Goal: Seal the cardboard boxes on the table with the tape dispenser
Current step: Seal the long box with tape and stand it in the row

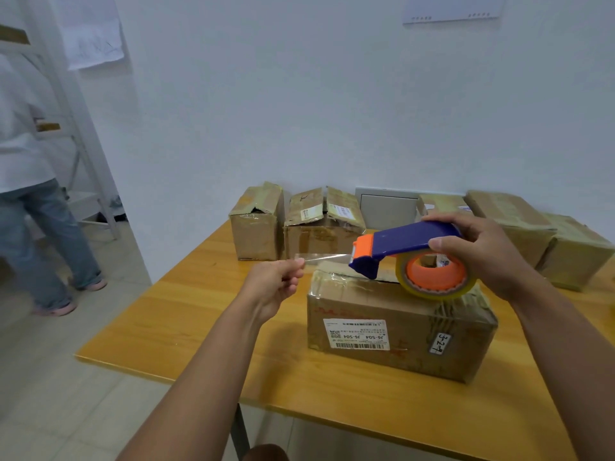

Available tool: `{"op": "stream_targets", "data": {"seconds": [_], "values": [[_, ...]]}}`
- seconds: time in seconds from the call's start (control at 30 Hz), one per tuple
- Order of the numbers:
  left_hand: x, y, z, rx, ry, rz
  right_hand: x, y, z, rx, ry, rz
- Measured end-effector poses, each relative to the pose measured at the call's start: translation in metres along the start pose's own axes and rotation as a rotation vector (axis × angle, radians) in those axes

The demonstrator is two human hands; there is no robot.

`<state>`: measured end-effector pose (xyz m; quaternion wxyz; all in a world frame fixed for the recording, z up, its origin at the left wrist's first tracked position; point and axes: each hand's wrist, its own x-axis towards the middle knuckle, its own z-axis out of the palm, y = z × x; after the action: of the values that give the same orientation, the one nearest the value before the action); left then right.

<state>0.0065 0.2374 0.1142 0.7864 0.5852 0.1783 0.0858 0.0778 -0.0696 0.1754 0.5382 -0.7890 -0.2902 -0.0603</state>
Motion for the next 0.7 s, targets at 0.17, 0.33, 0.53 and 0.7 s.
{"op": "stream_targets", "data": {"seconds": [0.17, 0.33, 0.53, 0.7], "values": [[0.001, -0.006, -0.001, 0.128, 0.013, 0.078, 0.002, 0.004, 0.005, -0.02, 0.011, 0.012], [0.002, -0.011, -0.001, 0.166, 0.035, 0.095, 0.002, 0.007, 0.009, -0.005, 0.0, 0.031], [0.003, -0.011, 0.001, 0.146, 0.013, 0.053, 0.004, 0.002, 0.005, -0.012, 0.007, 0.054], [0.006, -0.011, 0.005, 0.117, 0.023, -0.036, 0.006, 0.003, 0.003, -0.037, -0.032, 0.066]]}}
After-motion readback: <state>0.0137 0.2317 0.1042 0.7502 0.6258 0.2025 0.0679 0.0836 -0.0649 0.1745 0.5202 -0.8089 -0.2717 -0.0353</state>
